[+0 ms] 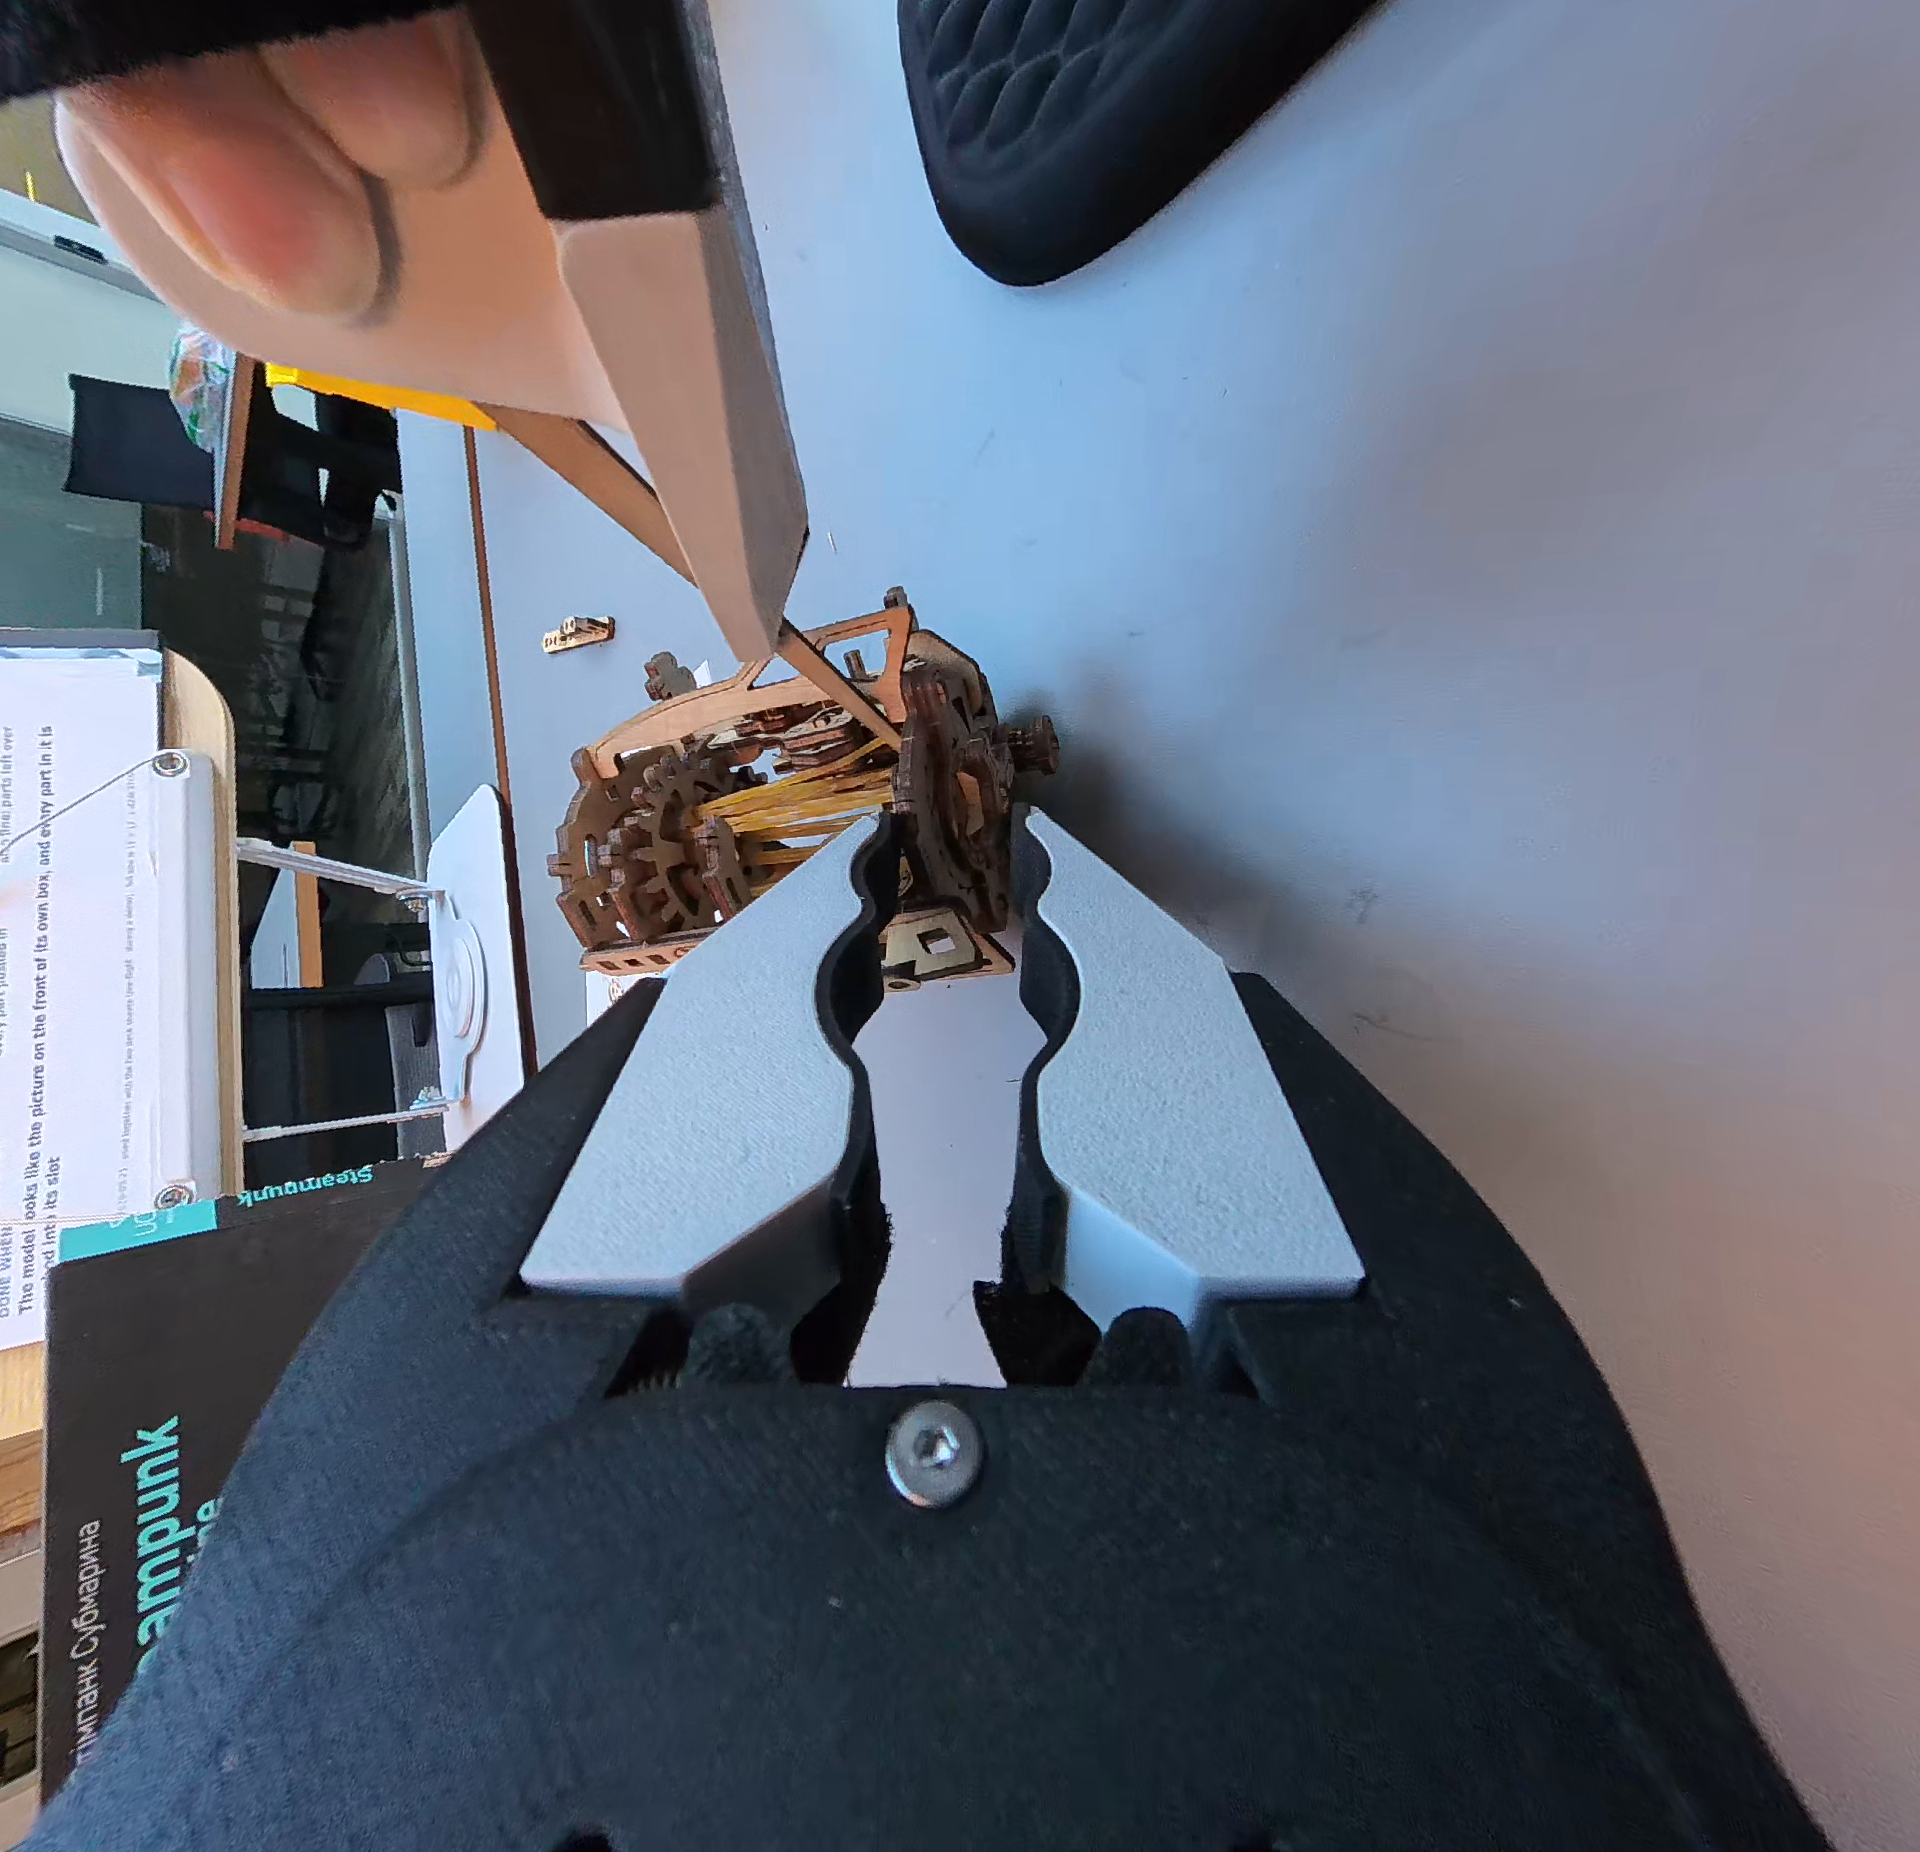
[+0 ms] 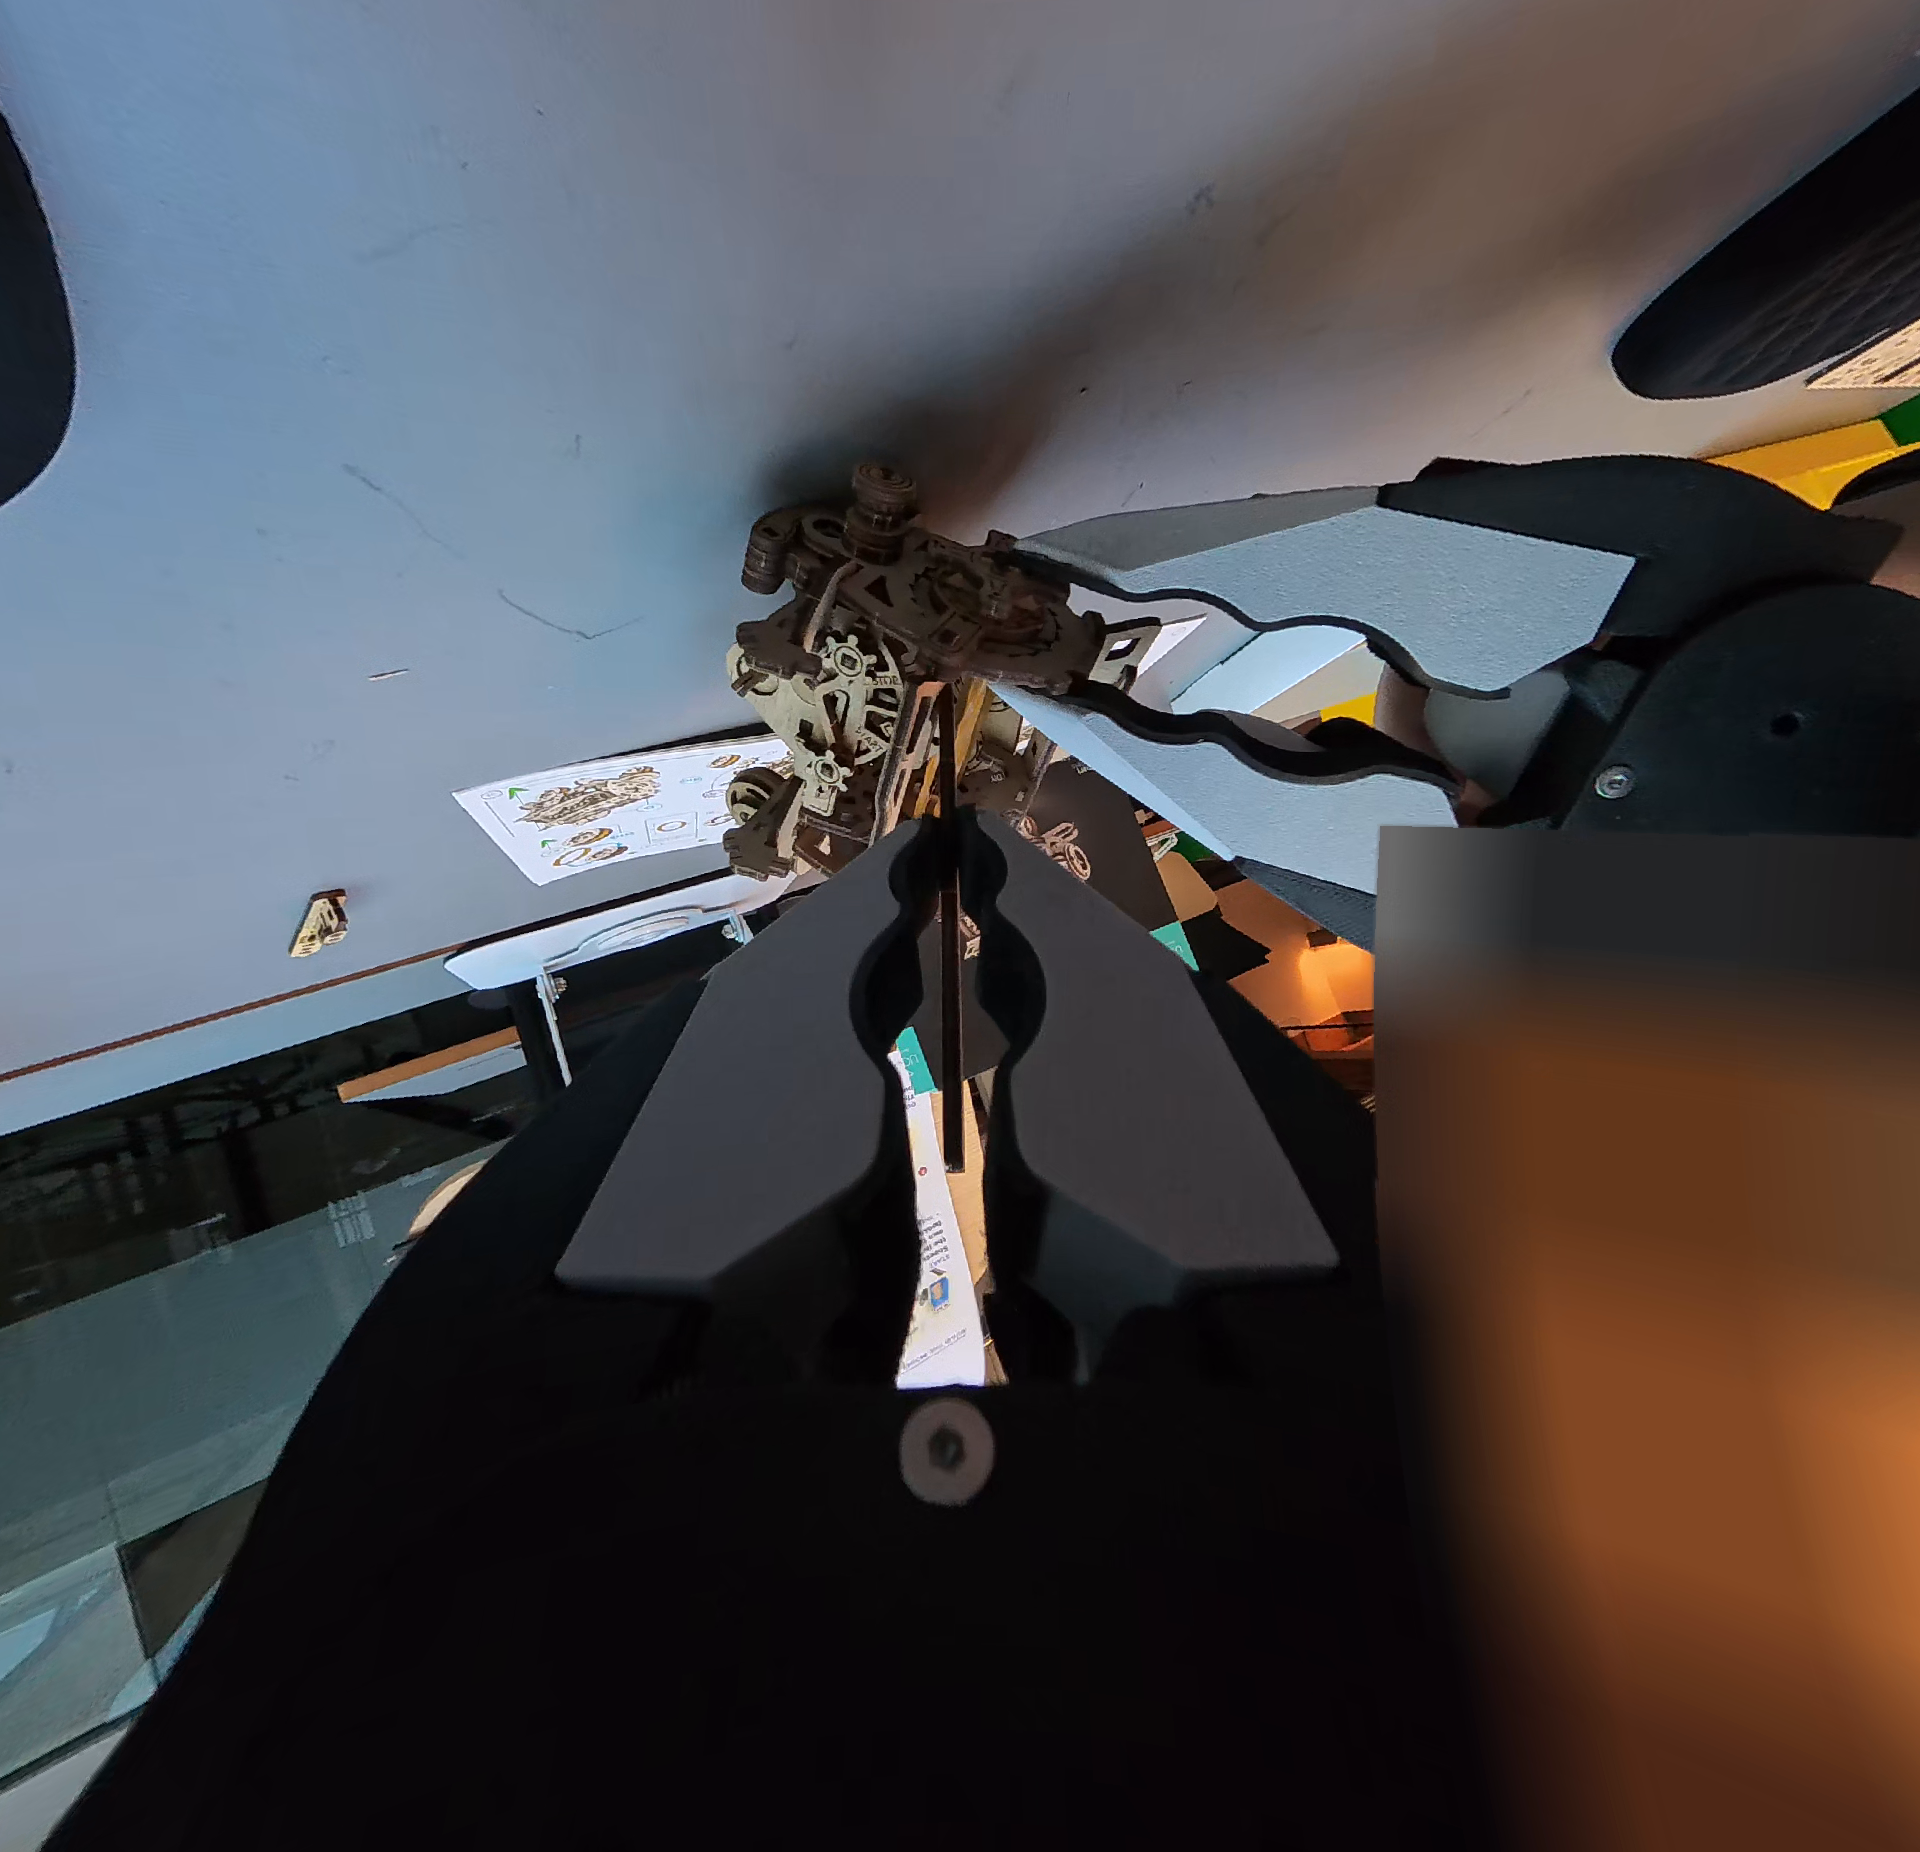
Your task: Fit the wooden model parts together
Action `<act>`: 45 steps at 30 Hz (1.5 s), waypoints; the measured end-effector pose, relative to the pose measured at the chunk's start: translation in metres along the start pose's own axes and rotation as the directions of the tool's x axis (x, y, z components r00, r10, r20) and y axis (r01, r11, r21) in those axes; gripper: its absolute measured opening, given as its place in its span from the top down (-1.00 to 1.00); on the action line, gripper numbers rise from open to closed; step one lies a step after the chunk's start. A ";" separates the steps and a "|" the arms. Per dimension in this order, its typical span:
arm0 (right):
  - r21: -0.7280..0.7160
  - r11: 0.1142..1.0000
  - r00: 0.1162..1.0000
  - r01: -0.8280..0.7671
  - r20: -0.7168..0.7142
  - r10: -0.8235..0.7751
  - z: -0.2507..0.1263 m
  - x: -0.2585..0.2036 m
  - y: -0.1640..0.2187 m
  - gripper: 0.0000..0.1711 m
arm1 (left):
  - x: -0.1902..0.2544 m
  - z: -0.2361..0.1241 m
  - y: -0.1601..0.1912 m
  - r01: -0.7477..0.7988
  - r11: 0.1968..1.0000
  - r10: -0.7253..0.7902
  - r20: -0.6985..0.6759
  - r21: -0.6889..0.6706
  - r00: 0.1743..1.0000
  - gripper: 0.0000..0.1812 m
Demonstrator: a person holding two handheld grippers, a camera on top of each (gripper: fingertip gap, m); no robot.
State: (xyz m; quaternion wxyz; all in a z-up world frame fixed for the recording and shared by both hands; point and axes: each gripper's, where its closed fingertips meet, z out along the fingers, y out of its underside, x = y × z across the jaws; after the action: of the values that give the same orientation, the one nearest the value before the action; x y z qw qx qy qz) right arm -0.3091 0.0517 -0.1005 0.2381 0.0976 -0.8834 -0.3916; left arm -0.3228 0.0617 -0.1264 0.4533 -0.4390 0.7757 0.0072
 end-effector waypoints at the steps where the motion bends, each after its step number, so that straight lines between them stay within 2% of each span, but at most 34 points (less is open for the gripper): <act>1: -0.003 1.000 1.000 -0.005 -0.004 0.005 0.000 0.000 0.001 0.98 | 0.000 0.000 0.000 0.000 1.000 0.000 0.001 -0.001 1.000 0.79; 11: 0.001 1.000 1.000 0.013 0.001 -0.013 0.002 0.002 0.001 0.98 | -0.001 0.000 0.002 0.002 1.000 -0.001 0.006 -0.024 1.000 0.79; 18: -0.006 0.999 0.999 0.039 -0.002 -0.039 0.003 0.005 0.004 0.98 | -0.003 0.002 0.000 0.055 0.998 -0.055 0.005 -0.023 0.998 0.79; 28: -0.043 0.999 1.000 -0.001 -0.001 0.001 0.009 -0.004 0.015 0.98 | -0.004 0.004 -0.005 0.096 0.995 -0.096 0.031 -0.010 0.995 0.79; 39: -0.061 0.996 0.998 -0.059 0.013 0.060 0.005 -0.005 0.015 0.98 | -0.007 0.005 -0.008 0.057 0.998 -0.055 0.081 -0.023 0.995 0.75; 45: -0.057 0.996 0.997 -0.071 0.006 0.071 0.006 -0.005 0.015 0.98 | -0.002 0.005 -0.012 -0.060 0.998 0.061 0.069 -0.016 0.996 0.77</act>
State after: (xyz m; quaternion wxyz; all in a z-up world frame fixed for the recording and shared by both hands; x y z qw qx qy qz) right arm -0.3080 0.0671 -0.0948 0.2507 0.0577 -0.8758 -0.4084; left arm -0.3102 0.0581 -0.1232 0.4766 -0.4179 0.7723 0.0415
